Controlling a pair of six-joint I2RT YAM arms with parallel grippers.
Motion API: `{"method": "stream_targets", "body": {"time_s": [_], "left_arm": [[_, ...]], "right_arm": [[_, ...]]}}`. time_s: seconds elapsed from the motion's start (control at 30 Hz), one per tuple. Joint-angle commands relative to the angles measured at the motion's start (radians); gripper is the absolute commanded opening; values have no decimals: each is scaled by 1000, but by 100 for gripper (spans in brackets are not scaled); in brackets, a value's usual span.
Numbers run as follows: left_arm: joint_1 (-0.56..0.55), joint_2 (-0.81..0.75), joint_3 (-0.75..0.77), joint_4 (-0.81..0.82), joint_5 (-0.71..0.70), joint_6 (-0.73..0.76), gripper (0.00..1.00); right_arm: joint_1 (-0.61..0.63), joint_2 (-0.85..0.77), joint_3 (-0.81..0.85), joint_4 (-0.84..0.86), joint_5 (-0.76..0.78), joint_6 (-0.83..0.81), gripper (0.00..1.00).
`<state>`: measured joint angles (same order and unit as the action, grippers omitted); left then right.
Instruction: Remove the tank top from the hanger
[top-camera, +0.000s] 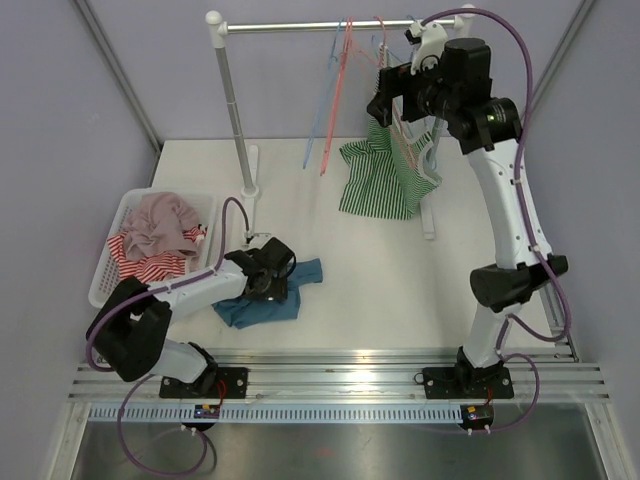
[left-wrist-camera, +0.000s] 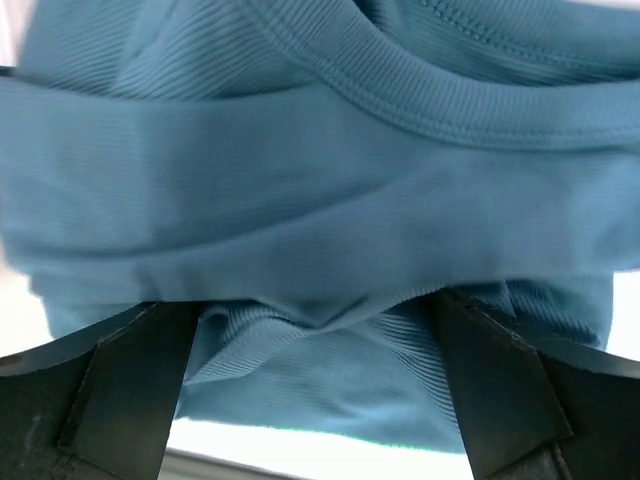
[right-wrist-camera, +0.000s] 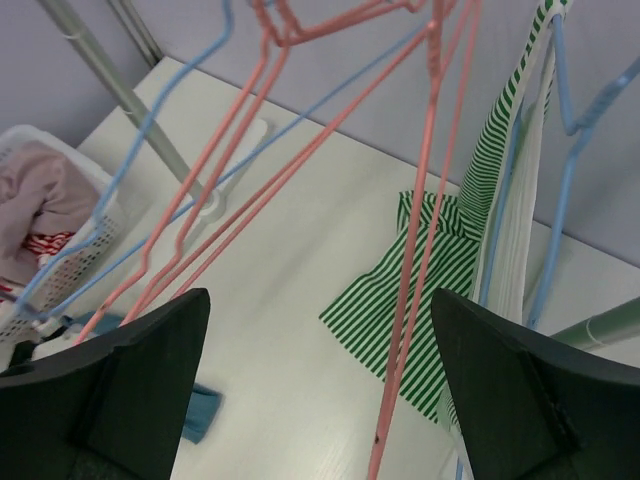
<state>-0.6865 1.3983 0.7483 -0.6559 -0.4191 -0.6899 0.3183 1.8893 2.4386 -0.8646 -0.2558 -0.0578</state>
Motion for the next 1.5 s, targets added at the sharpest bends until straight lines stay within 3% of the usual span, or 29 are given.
{"method": "stream_targets", "body": {"time_s": [0.0, 0.07, 0.1, 0.23, 0.4, 0.53, 0.73, 0.9, 1.13, 1.33, 1.47], "left_arm": [[-2, 48, -26, 123, -1, -45, 93], [-2, 73, -27, 150, 20, -33, 66], [-2, 85, -27, 162, 35, -34, 36], [-4, 21, -21, 151, 42, -42, 0], [-2, -182, 45, -12, -101, -62, 0], [19, -297, 212, -164, -196, -33, 0], [197, -344, 495, -303, -242, 95, 0], [359, -289, 718, -356, -239, 210, 0], [741, -159, 853, -337, -51, 273, 0], [936, 28, 813, -258, 189, 267, 0], [961, 255, 801, -248, 304, 267, 0]], "right_arm": [[-2, -194, -59, 32, -77, 26, 100], [-4, -257, -157, 58, -101, 33, 100], [-4, -322, -194, 74, -123, 36, 99], [-4, -493, -377, 183, -138, 64, 100], [-2, -662, -519, 219, -140, 105, 100], [-4, -737, -587, 230, -111, 118, 100], [-4, -802, -653, 227, -96, 112, 99], [-4, -831, -670, 211, -48, 110, 99], [-4, -860, -717, 210, -31, 96, 100], [-2, -822, -707, 207, 73, 111, 100], [-4, -802, -708, 226, 118, 124, 99]]}}
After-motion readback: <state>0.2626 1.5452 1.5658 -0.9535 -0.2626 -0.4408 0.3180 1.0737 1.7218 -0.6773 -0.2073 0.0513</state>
